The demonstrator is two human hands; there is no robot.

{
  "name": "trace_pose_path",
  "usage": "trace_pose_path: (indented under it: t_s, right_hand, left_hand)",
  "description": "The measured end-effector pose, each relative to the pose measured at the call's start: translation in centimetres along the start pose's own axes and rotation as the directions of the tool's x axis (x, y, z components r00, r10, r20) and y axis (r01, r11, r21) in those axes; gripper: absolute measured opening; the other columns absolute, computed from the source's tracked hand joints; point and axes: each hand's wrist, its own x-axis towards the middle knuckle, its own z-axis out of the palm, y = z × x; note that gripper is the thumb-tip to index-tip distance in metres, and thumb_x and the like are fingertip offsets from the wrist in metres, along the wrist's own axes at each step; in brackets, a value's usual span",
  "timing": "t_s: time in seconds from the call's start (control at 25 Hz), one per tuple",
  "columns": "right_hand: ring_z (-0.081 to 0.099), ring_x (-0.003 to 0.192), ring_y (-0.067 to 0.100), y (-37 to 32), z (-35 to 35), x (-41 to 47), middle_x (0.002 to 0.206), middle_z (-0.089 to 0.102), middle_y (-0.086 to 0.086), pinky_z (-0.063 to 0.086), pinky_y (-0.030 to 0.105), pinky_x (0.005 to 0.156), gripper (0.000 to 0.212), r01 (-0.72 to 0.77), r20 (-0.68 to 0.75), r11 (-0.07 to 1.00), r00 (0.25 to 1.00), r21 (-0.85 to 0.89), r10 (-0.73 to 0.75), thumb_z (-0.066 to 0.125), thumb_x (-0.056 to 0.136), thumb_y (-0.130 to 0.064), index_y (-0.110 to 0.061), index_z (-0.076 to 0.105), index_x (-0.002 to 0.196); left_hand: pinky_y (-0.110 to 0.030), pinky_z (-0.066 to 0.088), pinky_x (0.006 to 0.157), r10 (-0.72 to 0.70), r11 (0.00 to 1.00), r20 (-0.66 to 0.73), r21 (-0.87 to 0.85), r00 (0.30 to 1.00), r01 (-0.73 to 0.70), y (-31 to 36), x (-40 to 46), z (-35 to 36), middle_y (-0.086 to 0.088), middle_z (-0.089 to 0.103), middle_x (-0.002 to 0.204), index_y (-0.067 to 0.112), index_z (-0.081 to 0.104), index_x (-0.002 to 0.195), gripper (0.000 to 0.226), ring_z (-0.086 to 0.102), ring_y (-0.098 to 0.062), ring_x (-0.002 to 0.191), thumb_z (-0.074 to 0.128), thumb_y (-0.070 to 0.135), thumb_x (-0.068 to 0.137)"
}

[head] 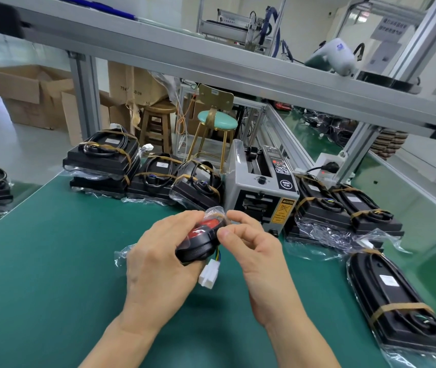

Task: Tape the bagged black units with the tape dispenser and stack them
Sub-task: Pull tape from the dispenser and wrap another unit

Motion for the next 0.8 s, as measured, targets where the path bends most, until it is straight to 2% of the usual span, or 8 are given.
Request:
trace_pose_path:
  t_s: [0.04, 0.12, 0.32, 0.44, 0.56, 0.64, 0.72, 0.8]
  right_hand:
    - [0.059, 0.108, -0.001, 0.0, -0.1, 0.0, 0.120, 0.059, -0.013, 0.041, 0.012, 0.086, 0.017, 0.001, 0.001, 1.000, 1.000, -0.007, -0.001, 0.069, 0.084, -0.011, -0.014, 0.073, 0.067]
    - [0.060, 0.106, 0.000, 0.0, 0.0, 0.0, 0.119, 0.059, -0.011, 0.043, 0.008, 0.081, 0.020, 0.001, 0.000, 1.000, 1.000, -0.014, -0.001, 0.069, 0.084, -0.009, -0.015, 0.073, 0.065]
    - [0.062, 0.092, -0.006, 0.0, 0.2, 0.1, 0.118, 0.058, -0.004, 0.043, 0.004, 0.073, 0.021, 0.017, -0.004, 0.999, 1.000, -0.032, -0.017, 0.069, 0.084, -0.005, -0.013, 0.072, 0.064]
    - [0.063, 0.090, -0.005, 0.1, 0.2, 0.1, 0.116, 0.059, -0.004, 0.045, 0.008, 0.076, 0.023, 0.037, -0.011, 0.996, 0.999, -0.078, -0.038, 0.070, 0.083, -0.008, -0.016, 0.071, 0.061]
    - [0.062, 0.093, -0.005, 0.3, 0.2, 0.0, 0.110, 0.061, -0.006, 0.043, 0.010, 0.079, 0.022, 0.057, -0.051, 0.984, 0.996, -0.171, -0.066, 0.072, 0.080, -0.008, -0.018, 0.070, 0.061]
    - [0.064, 0.092, -0.006, 0.9, 0.3, -0.1, 0.108, 0.065, -0.007, 0.045, 0.009, 0.075, 0.014, 0.037, -0.096, 0.994, 0.994, -0.107, -0.048, 0.070, 0.081, -0.006, -0.019, 0.069, 0.076]
    - [0.064, 0.094, -0.005, 1.2, 0.8, -0.3, 0.109, 0.065, -0.007, 0.048, 0.013, 0.078, 0.026, -0.030, -0.124, 0.998, 0.992, 0.060, 0.037, 0.067, 0.084, -0.007, -0.023, 0.060, 0.103]
    - [0.061, 0.102, -0.001, 1.4, 1.2, -0.1, 0.108, 0.063, -0.009, 0.047, 0.019, 0.086, 0.035, -0.059, -0.137, 0.995, 0.988, 0.083, 0.070, 0.069, 0.085, -0.014, -0.029, 0.053, 0.113]
  left_hand:
    - [-0.035, 0.052, 0.085, 0.015, 1.000, -0.001, 0.021, 1.000, -0.015, 0.0, 0.0, 0.0, 0.029, 0.061, 0.109, 0.041, 0.056, 0.116, 0.062, 0.062, -0.005, 0.100, 0.070, 0.020, 0.060]
    - [-0.034, 0.050, 0.087, 0.029, 0.999, 0.001, 0.028, 1.000, -0.029, 0.0, 0.0, -0.1, 0.028, 0.060, 0.110, 0.038, 0.057, 0.117, 0.062, 0.060, -0.003, 0.104, 0.070, 0.019, 0.060]
    - [-0.038, 0.052, 0.085, 0.031, 0.999, 0.017, 0.013, 0.999, -0.031, -0.3, 0.0, -0.1, 0.023, 0.063, 0.112, 0.036, 0.059, 0.117, 0.064, 0.060, -0.008, 0.104, 0.071, 0.012, 0.058]
    - [-0.039, 0.052, 0.085, 0.032, 0.999, 0.019, 0.017, 0.999, -0.033, -0.3, 0.0, 0.0, 0.021, 0.064, 0.111, 0.035, 0.060, 0.115, 0.064, 0.061, -0.008, 0.103, 0.072, 0.010, 0.058]
    - [-0.040, 0.052, 0.086, 0.040, 0.999, 0.034, 0.019, 0.999, -0.040, -0.6, -0.2, 0.1, 0.020, 0.064, 0.112, 0.034, 0.064, 0.113, 0.069, 0.061, -0.010, 0.104, 0.079, -0.001, 0.056]
    - [-0.042, 0.052, 0.085, 0.023, 1.000, 0.037, 0.016, 0.999, -0.024, -0.6, -0.2, 0.2, 0.016, 0.066, 0.111, 0.029, 0.067, 0.112, 0.067, 0.062, -0.013, 0.104, 0.080, -0.003, 0.055]
    - [-0.044, 0.053, 0.083, 0.011, 1.000, 0.014, 0.010, 1.000, -0.011, -0.3, -0.1, 0.3, 0.014, 0.067, 0.109, 0.028, 0.068, 0.111, 0.058, 0.063, -0.015, 0.102, 0.076, 0.006, 0.058]
    - [-0.045, 0.052, 0.083, 0.000, 1.000, 0.010, -0.012, 1.000, 0.000, 0.0, -0.1, 0.1, 0.014, 0.067, 0.109, 0.028, 0.068, 0.111, 0.055, 0.063, -0.016, 0.102, 0.073, 0.010, 0.059]
